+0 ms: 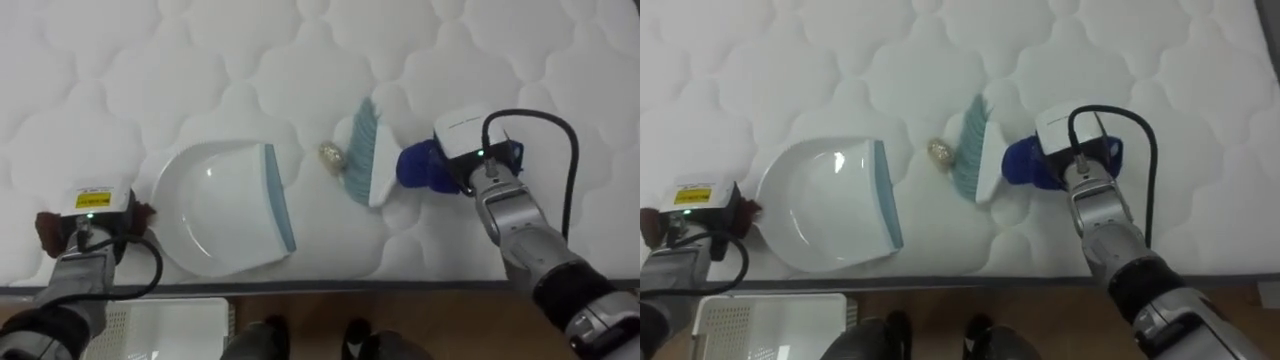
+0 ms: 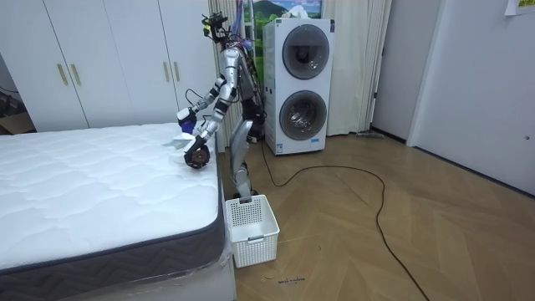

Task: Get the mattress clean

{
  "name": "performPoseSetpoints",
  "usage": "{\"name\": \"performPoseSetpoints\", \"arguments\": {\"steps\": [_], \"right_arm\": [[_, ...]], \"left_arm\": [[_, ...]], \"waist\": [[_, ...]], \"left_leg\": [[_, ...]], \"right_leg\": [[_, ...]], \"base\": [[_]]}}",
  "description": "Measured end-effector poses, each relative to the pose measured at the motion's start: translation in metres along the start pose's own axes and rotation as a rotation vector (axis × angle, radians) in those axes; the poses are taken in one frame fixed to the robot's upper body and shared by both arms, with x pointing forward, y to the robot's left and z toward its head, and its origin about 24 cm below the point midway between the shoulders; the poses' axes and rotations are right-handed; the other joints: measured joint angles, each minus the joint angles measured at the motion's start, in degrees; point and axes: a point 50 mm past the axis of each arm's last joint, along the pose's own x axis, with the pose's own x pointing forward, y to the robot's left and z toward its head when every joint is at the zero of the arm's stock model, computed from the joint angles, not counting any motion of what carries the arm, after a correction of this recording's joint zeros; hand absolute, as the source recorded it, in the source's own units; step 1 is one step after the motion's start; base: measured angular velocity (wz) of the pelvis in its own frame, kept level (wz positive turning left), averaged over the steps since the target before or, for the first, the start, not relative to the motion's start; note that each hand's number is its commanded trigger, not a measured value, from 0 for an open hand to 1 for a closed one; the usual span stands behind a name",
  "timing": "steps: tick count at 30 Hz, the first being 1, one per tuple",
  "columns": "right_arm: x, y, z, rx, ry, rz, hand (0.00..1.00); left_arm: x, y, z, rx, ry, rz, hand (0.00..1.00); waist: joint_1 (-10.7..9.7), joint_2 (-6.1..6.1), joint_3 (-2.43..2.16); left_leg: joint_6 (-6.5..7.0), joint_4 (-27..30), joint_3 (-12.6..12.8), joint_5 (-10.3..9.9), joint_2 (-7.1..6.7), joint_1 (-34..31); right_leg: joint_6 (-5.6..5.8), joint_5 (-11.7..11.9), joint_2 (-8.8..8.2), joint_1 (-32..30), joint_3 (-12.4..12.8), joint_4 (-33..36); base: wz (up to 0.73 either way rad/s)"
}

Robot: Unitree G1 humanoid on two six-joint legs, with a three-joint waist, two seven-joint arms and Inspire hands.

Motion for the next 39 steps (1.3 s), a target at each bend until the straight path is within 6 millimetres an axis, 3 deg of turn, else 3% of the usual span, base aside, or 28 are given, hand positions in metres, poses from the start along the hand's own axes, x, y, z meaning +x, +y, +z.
{"name": "performPoseSetpoints", "arguments": {"steps": [4,10,16,21,26,30,39], "right_arm": [[-0.001,0.001,0.002,0.02,-0.003,0.005,1.0],[-0.008,-0.006,0.025,0.08,-0.068,-0.037,1.0],[-0.015,-0.034,0.064,0.108,-0.212,-0.126,1.0],[-0.027,-0.054,0.1,0.136,-0.402,-0.154,1.0],[-0.038,-0.068,0.126,0.159,-0.542,-0.169,1.0],[-0.043,-0.071,0.138,0.185,-0.608,-0.163,1.0],[-0.048,-0.072,0.146,0.202,-0.686,-0.147,1.0]], "left_arm": [[-0.002,-0.005,-0.001,-0.019,0.006,-0.021,1.0],[-0.002,-0.005,-0.002,-0.018,0.008,-0.023,1.0],[-0.004,-0.011,-0.005,-0.028,0.006,-0.01,1.0],[-0.004,-0.011,-0.005,-0.021,-0.002,0.005,1.0],[-0.006,-0.013,-0.005,-0.025,-0.015,0.012,1.0],[-0.009,-0.02,-0.008,-0.021,-0.014,0.006,1.0],[-0.016,-0.034,-0.015,-0.011,-0.006,-0.002,1.0]], "waist": [[0.0,0.0,0.0],[-0.1,-0.07,-0.05],[0.2,-0.15,-0.1],[1.5,-1.16,-0.76],[2.0,-1.19,-0.79],[2.3,-1.19,-0.78],[3.3,-1.43,-0.93]], "left_leg": [[-0.16,-0.2,0.0,0.1,-0.02,0.1],[-0.26,-0.8,0.0,0.2,-0.22,0.0],[-0.43,-1.3,0.2,0.3,-0.41,0.0],[-0.56,-1.5,0.5,0.5,-0.48,-0.7],[-0.56,-1.3,0.5,0.5,-0.51,-0.8],[-0.55,-1.5,0.5,0.5,-0.49,-0.8],[-0.55,-0.7,0.6,0.5,-0.72,-1.4]], "right_leg": [[-0.11,-0.1,0.03,-0.1,-0.1,0.0],[-0.11,-0.1,0.11,-0.3,0.3,-0.4],[-0.11,-0.1,0.13,-0.7,0.1,-0.3],[-0.17,0.0,0.22,-1.9,0.3,-0.2],[-0.17,0.0,0.15,-1.9,0.2,-0.2],[-0.17,0.0,0.04,-2.0,0.2,0.0],[-0.4,-0.4,-0.82,-2.9,0.2,1.3]], "base": [[0.0],[0.0],[-0.01],[-0.02],[0.0],[0.0],[0.0]]}}
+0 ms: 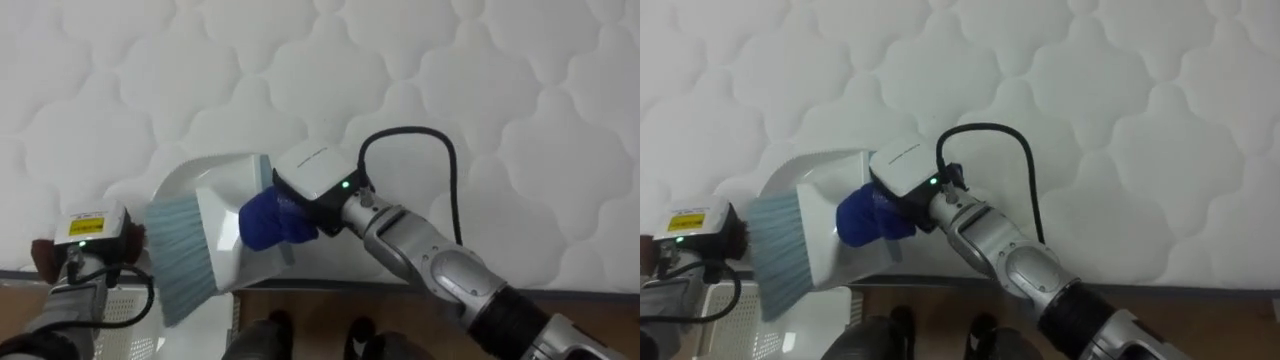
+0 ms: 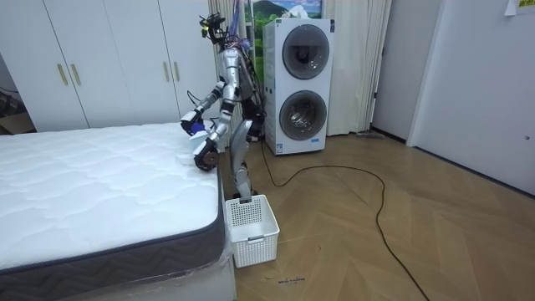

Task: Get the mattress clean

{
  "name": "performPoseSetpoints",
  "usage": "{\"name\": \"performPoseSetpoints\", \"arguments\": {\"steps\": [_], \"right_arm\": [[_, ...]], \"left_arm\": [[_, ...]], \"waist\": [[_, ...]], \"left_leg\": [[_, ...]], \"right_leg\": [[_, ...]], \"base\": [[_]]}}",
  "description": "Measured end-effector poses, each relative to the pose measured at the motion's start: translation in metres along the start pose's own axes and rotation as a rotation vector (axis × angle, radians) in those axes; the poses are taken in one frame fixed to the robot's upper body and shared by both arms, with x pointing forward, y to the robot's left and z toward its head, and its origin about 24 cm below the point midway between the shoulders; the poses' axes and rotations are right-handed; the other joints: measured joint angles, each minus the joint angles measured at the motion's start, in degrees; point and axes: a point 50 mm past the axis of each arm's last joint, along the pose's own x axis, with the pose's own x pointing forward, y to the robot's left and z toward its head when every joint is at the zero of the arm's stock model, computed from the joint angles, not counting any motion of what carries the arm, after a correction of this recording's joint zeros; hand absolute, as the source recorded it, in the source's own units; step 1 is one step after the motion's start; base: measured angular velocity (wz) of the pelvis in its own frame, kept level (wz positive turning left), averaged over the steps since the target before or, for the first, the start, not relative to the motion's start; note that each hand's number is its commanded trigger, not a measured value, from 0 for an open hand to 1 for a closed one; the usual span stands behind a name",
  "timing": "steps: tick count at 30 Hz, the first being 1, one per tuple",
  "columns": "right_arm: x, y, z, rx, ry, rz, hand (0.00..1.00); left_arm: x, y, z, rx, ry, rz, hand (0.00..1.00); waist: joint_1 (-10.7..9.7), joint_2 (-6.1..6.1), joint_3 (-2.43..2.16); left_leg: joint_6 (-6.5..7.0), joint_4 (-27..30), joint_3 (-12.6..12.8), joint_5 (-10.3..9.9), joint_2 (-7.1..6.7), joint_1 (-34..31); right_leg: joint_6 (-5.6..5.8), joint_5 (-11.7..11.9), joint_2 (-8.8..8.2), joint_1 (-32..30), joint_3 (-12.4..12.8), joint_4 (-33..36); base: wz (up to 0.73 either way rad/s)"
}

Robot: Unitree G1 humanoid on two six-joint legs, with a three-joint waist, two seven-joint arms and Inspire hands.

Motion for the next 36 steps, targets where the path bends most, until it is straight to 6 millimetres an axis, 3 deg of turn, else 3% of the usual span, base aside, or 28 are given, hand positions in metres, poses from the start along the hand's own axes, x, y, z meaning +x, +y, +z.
{"name": "performPoseSetpoints", "arguments": {"steps": [10,18,22,27,32,36], "right_arm": [[0.0,0.001,0.001,0.018,-0.013,0.009,1.0],[-0.003,0.006,0.001,0.104,-0.03,0.048,1.0],[-0.005,0.012,-0.009,0.093,0.001,0.08,1.0],[-0.008,0.014,-0.032,0.118,0.054,0.076,1.0],[-0.015,0.013,-0.074,0.233,0.221,0.004,1.0],[-0.024,0.005,-0.102,0.349,0.347,-0.127,1.0]], "left_arm": [[-0.001,-0.002,-0.002,-0.01,0.01,-0.004,1.0],[0.0,-0.001,-0.001,-0.029,0.009,-0.007,1.0],[0.001,0.001,0.002,-0.04,-0.01,0.009,1.0],[0.003,0.007,0.015,-0.065,-0.048,0.049,1.0],[0.002,0.009,0.035,-0.102,-0.093,0.078,1.0],[0.0,0.012,0.045,-0.121,-0.118,0.106,1.0]], "waist": [[-0.2,-0.31,-0.07],[0.2,0.0,0.13],[1.0,0.51,0.33],[1.3,1.37,0.88],[1.4,1.58,1.0],[0.0,1.62,1.0]], "left_leg": [[0.04,1.0,-0.4,0.0,0.12,-0.5],[0.07,1.0,-0.7,-0.1,0.18,-0.8],[0.13,1.1,-0.7,-0.1,0.18,-0.8],[0.29,2.0,-2.0,-0.3,-0.6,-1.4],[0.62,1.8,-2.1,-0.2,-1.21,-1.1],[1.0,1.1,-2.7,0.0,-2.25,0.2]], "right_leg": [[-0.11,-0.1,-0.09,-0.2,-0.2,0.8],[-0.18,-0.2,-0.11,-0.2,-0.5,0.6],[-0.11,-0.2,-0.11,-0.1,-0.6,0.7],[-0.04,-1.1,-1.09,-0.1,-1.6,2.0],[0.43,-1.6,-2.15,0.2,-1.8,2.7],[0.91,-1.8,-3.07,1.7,-2.4,2.4]], "base": [[0.0],[0.0],[0.0],[0.11],[0.13],[0.12]]}}
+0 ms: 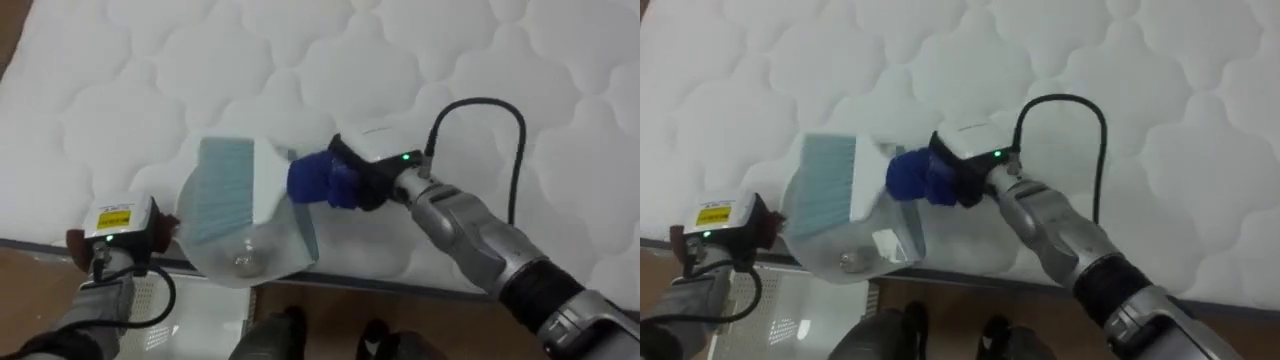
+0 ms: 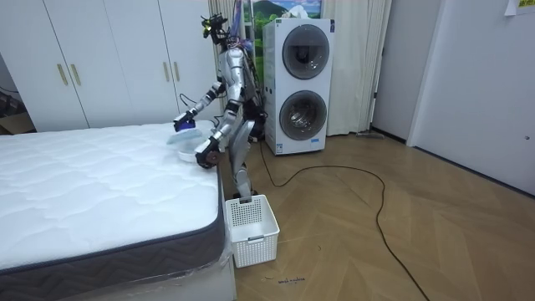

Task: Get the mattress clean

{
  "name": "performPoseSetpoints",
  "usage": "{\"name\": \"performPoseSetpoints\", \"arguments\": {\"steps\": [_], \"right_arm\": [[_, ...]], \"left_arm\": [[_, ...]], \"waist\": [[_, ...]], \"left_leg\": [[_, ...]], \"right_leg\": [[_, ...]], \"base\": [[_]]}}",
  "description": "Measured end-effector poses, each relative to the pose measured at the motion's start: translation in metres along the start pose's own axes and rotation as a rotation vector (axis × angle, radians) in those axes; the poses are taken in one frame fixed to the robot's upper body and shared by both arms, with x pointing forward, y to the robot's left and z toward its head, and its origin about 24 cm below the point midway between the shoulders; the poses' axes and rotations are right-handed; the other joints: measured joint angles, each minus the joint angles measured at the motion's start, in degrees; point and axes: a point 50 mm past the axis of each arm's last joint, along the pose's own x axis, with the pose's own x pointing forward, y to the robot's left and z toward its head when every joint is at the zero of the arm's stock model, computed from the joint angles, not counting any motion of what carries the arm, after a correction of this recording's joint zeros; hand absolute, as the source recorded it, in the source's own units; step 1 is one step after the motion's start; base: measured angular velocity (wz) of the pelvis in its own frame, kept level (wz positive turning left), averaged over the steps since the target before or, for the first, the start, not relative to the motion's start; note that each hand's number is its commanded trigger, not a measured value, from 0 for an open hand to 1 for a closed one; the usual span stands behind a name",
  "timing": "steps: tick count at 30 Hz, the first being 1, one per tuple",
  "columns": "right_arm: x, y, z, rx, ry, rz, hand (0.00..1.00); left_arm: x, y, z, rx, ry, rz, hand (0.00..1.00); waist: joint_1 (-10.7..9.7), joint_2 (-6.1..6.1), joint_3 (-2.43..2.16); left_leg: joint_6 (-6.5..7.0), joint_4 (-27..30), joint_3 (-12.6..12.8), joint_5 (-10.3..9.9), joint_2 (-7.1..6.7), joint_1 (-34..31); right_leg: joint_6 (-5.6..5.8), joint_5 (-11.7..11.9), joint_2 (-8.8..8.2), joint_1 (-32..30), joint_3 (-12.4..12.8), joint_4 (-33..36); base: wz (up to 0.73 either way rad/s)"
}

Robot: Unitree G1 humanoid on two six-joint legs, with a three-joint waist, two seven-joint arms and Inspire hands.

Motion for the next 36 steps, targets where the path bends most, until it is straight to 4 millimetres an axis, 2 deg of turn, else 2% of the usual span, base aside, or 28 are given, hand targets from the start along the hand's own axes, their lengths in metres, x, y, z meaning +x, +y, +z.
{"name": "performPoseSetpoints", "arguments": {"steps": [2,6,9,11,13,14,15,16,17,22,27,29,31,33,34,36], "right_arm": [[-0.003,-0.007,-0.02,0.117,0.098,-0.086,1.0],[-0.007,-0.021,-0.043,0.27,0.212,-0.22,1.0],[-0.012,-0.026,-0.053,0.343,0.267,-0.296,1.0],[-0.019,-0.03,-0.065,0.422,0.329,-0.375,1.0],[-0.028,-0.026,-0.075,0.487,0.386,-0.421,1.0],[-0.035,-0.02,-0.081,0.517,0.424,-0.436,1.0],[-0.038,-0.018,-0.083,0.528,0.441,-0.442,0.83],[-0.044,-0.014,-0.087,0.546,0.47,-0.458,0.15],[-0.048,-0.011,-0.09,0.572,0.493,-0.467,0.0],[-0.06,-0.006,-0.101,0.662,0.564,-0.509,0.0],[-0.079,0.012,-0.109,0.83,0.653,-0.525,0.0],[-0.088,0.017,-0.114,0.872,0.694,-0.538,0.0],[-0.098,0.024,-0.117,0.891,0.726,-0.539,0.0],[-0.112,0.029,-0.119,0.899,0.753,-0.559,0.0],[-0.115,0.029,-0.12,0.898,0.758,-0.57,0.0],[-0.123,0.03,-0.122,0.897,0.777,-0.592,0.0]], "left_arm": [[0.002,0.006,0.012,-0.022,-0.04,0.035,1.0],[0.0,0.01,0.038,-0.138,-0.088,0.08,1.0],[-0.002,0.011,0.043,-0.168,-0.108,0.088,1.0],[-0.006,0.012,0.046,-0.194,-0.12,0.114,1.0],[-0.011,0.01,0.047,-0.218,-0.126,0.119,1.0],[-0.017,0.005,0.047,-0.237,-0.121,0.11,1.0],[-0.019,0.002,0.047,-0.244,-0.118,0.106,1.0],[-0.022,-0.001,0.047,-0.261,-0.11,0.102,1.0],[-0.025,-0.002,0.045,-0.279,-0.098,0.101,1.0],[-0.032,-0.004,0.038,-0.317,-0.068,0.115,1.0],[-0.044,-0.018,0.027,-0.33,-0.032,0.076,1.0],[-0.047,-0.017,0.027,-0.338,-0.038,0.079,1.0],[-0.052,-0.017,0.027,-0.355,-0.041,0.086,1.0],[-0.058,-0.011,0.023,-0.381,-0.039,0.119,1.0],[-0.058,-0.009,0.023,-0.385,-0.04,0.126,1.0],[-0.057,-0.006,0.02,-0.397,-0.028,0.135,1.0]], "waist": [[-1.0,0.12,0.04],[-2.2,0.14,0.0],[-3.1,0.18,-0.09],[-3.7,0.38,-0.35],[-3.8,0.53,-1.2],[-3.8,0.76,-2.34],[-3.8,0.96,-2.68],[-3.8,1.18,-2.9],[-3.8,1.22,-2.96],[-4.6,0.99,-3.55],[-4.9,0.28,-4.48],[-4.9,0.22,-4.53],[-4.9,0.2,-4.55],[-5.2,0.19,-4.88],[-5.4,0.24,-4.91],[-6.7,0.21,-4.94]], "left_leg": [[0.13,-0.7,-1.2,0.1,-0.47,1.8],[0.52,-2.9,-1.1,0.1,-1.21,5.7],[0.53,-3.7,-1.3,0.1,-1.32,8.0],[0.52,-5.5,-1.8,0.1,-1.36,10.5],[0.59,-7.3,-1.9,0.2,-1.52,12.6],[0.67,-8.3,-1.7,0.2,-1.66,13.9],[0.75,-8.6,-1.7,0.3,-1.77,14.6],[0.8,-9.6,-1.6,0.3,-1.96,16.4],[0.82,-11.0,-1.4,0.4,-2.23,18.3],[0.79,-14.8,-1.5,1.1,-2.46,23.1],[0.74,-18.4,-1.6,1.2,-2.63,28.8],[0.74,-18.7,-2.4,1.2,-2.8,29.7],[0.75,-19.7,-3.1,1.2,-3.09,31.2],[0.76,-20.0,-5.6,1.2,-3.67,31.3],[0.75,-19.9,-6.5,1.2,-3.87,31.3],[0.81,-20.2,-10.0,1.8,-5.04,31.9]], "right_leg": [[0.46,0.1,0.05,2.6,-0.9,-1.4],[1.4,0.0,-0.57,6.2,-0.9,-2.8],[1.64,0.0,-0.45,8.9,-1.2,-4.1],[2.2,0.2,0.19,11.9,-1.6,-6.7],[2.52,0.4,0.38,14.1,-1.8,-8.3],[2.75,0.6,0.41,15.3,-1.7,-9.1],[2.93,0.7,0.4,15.9,-1.6,-9.4],[3.1,0.8,0.37,17.4,-1.3,-10.0],[3.17,0.8,0.25,18.7,-1.2,-10.5],[4.17,1.4,1.18,23.8,-0.6,-14.9],[5.03,1.9,2.07,30.0,-0.3,-19.3],[5.25,2.2,2.28,31.7,-0.4,-20.6],[5.32,2.3,2.83,33.4,0.8,-21.5],[5.62,2.4,3.18,35.3,0.6,-23.6],[5.7,2.5,3.26,35.8,0.5,-24.1],[5.92,2.6,3.36,38.5,0.8,-26.3]], "base": [[0.21],[0.03],[0.04],[0.11],[0.05],[0.0],[0.0],[0.0],[0.0],[0.01],[0.03],[0.2],[0.24],[0.45],[0.71],[0.83]]}}
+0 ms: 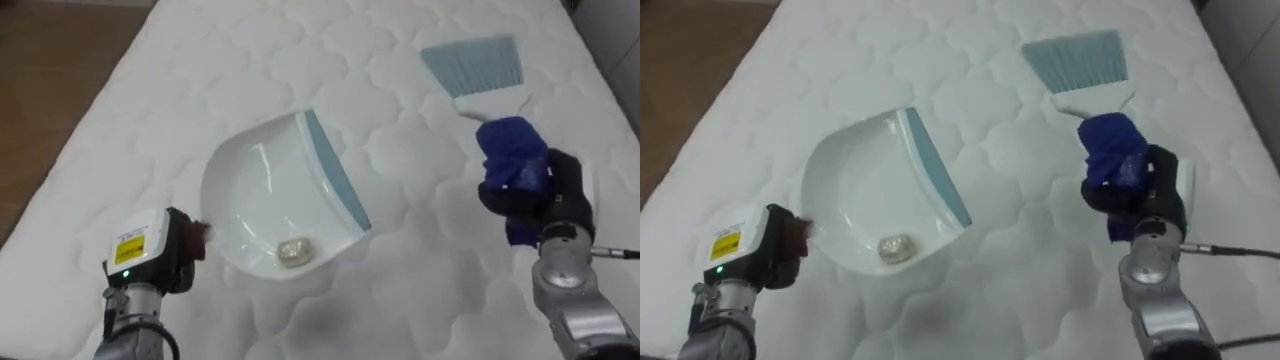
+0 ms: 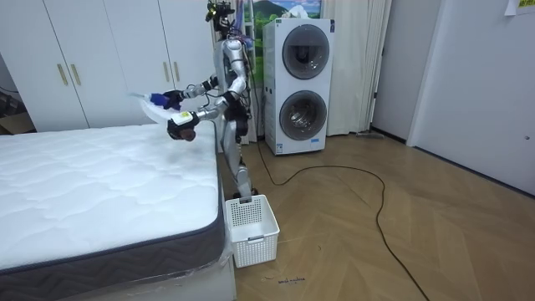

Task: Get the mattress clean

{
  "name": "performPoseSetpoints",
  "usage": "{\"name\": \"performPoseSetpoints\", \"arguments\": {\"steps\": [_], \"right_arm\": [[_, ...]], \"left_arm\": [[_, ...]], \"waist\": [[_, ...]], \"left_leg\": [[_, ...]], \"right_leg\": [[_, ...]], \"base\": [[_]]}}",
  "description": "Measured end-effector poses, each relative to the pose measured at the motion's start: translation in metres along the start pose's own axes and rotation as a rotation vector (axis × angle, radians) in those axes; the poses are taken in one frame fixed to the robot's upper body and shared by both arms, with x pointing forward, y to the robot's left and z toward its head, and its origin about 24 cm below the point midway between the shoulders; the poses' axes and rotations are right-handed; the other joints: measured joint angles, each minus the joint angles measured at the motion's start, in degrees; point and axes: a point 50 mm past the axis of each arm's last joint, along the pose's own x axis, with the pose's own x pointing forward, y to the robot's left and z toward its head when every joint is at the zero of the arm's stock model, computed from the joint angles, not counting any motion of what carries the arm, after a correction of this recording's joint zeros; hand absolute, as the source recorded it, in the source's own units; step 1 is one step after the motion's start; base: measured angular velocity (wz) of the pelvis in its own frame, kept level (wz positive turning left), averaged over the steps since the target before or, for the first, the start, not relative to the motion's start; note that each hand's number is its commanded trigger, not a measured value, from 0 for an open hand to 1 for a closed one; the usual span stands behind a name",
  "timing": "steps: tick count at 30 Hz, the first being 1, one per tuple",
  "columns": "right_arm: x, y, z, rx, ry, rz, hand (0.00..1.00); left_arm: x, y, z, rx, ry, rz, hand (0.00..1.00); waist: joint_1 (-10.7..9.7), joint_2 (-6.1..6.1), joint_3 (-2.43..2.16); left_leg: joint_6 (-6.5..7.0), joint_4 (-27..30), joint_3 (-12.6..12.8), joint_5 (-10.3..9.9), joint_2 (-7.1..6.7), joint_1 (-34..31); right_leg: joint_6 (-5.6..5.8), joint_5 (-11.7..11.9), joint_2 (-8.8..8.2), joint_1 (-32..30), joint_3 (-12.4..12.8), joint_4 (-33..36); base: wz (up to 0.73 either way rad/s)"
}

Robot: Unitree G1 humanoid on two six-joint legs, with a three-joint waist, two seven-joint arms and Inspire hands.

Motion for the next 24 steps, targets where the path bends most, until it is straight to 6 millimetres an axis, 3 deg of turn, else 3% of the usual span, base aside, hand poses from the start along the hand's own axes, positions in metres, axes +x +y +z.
{"name": "performPoseSetpoints", "arguments": {"steps": [2,5,10,13,16,18,20,21,22,23,24], "right_arm": [[0.001,-0.003,0.0,0.006,0.0,-0.015,0.0],[0.003,-0.008,0.005,0.027,-0.015,-0.036,0.0],[0.001,-0.013,0.018,0.064,-0.076,-0.061,0.0],[0.001,-0.013,0.021,0.071,-0.088,-0.061,0.0],[0.001,-0.013,0.02,0.076,-0.087,-0.066,0.0],[0.001,-0.013,0.021,0.078,-0.096,-0.072,0.0],[0.001,-0.015,0.018,0.076,-0.086,-0.092,0.0],[0.0,-0.017,0.016,0.076,-0.081,-0.1,0.0],[-0.001,-0.017,0.016,0.08,-0.085,-0.101,0.0],[-0.001,-0.016,0.021,0.092,-0.113,-0.104,0.0],[-0.001,-0.021,0.021,0.081,-0.13,-0.132,0.0]], "left_arm": [[0.0,0.001,-0.002,-0.02,0.014,0.0,1.0],[0.001,0.004,-0.007,-0.039,0.041,0.012,1.0],[-0.009,0.016,-0.018,-0.064,0.079,0.065,1.0],[-0.008,0.019,-0.016,-0.071,0.067,0.079,1.0],[-0.01,0.016,-0.015,-0.082,0.071,0.072,1.0],[-0.01,0.016,-0.014,-0.086,0.069,0.073,1.0],[-0.01,0.014,-0.012,-0.096,0.067,0.066,1.0],[-0.01,0.012,-0.009,-0.112,0.069,0.065,1.0],[-0.01,0.012,-0.009,-0.121,0.072,0.067,1.0],[-0.01,0.013,-0.01,-0.135,0.087,0.076,1.0],[-0.01,0.011,-0.008,-0.157,0.099,0.075,1.0]], "waist": [[-0.5,-0.01,0.0],[0.3,-0.1,0.05],[1.0,-0.9,0.15],[2.3,-1.61,0.5],[4.9,-2.23,0.65],[5.3,-2.43,0.66],[5.2,-2.26,0.71],[6.1,-1.84,1.04],[6.9,-1.77,1.11],[6.9,-2.09,0.98],[4.8,-1.52,1.02]], "left_leg": [[0.0,-0.1,-2.1,0.4,-0.73,0.4],[-0.31,-0.1,-4.1,0.6,-1.33,0.1],[-0.98,-0.4,-7.0,1.1,-1.64,-0.7],[-1.66,-0.5,-10.2,1.7,-2.08,-1.2],[-2.16,-0.3,-12.1,2.0,-1.88,-1.4],[-2.57,0.0,-13.0,2.2,-2.04,-2.5],[-2.92,0.7,-13.6,2.9,-1.99,-3.8],[-3.17,1.2,-17.6,3.3,-1.48,-4.0],[-3.55,1.3,-20.4,3.5,-1.57,-4.4],[-4.91,1.4,-24.4,4.3,-2.53,-6.3],[-5.39,-0.1,-22.3,5.4,-2.77,-8.2]], "right_leg": [[0.01,0.0,0.17,1.5,1.2,-0.9],[0.01,0.0,0.65,1.9,2.1,-1.0],[0.01,0.0,1.08,3.0,0.8,-2.9],[0.0,0.0,1.47,3.1,-1.6,-2.7],[-0.01,0.0,2.1,3.2,-2.9,-2.6],[-0.04,0.0,2.49,3.6,-4.9,-2.6],[-0.18,-0.1,2.79,2.9,-8.5,-0.2],[-1.35,-1.1,3.26,0.6,-6.7,2.3],[-2.48,-1.4,4.58,-0.4,-3.3,0.9],[-4.2,0.2,6.97,-1.6,2.0,-5.2],[-6.65,3.0,6.73,-2.1,-1.2,-5.5]], "base": [[0.7],[0.41],[0.34],[0.44],[0.31],[0.67],[0.86],[0.46],[0.2],[0.68],[1.09]]}}
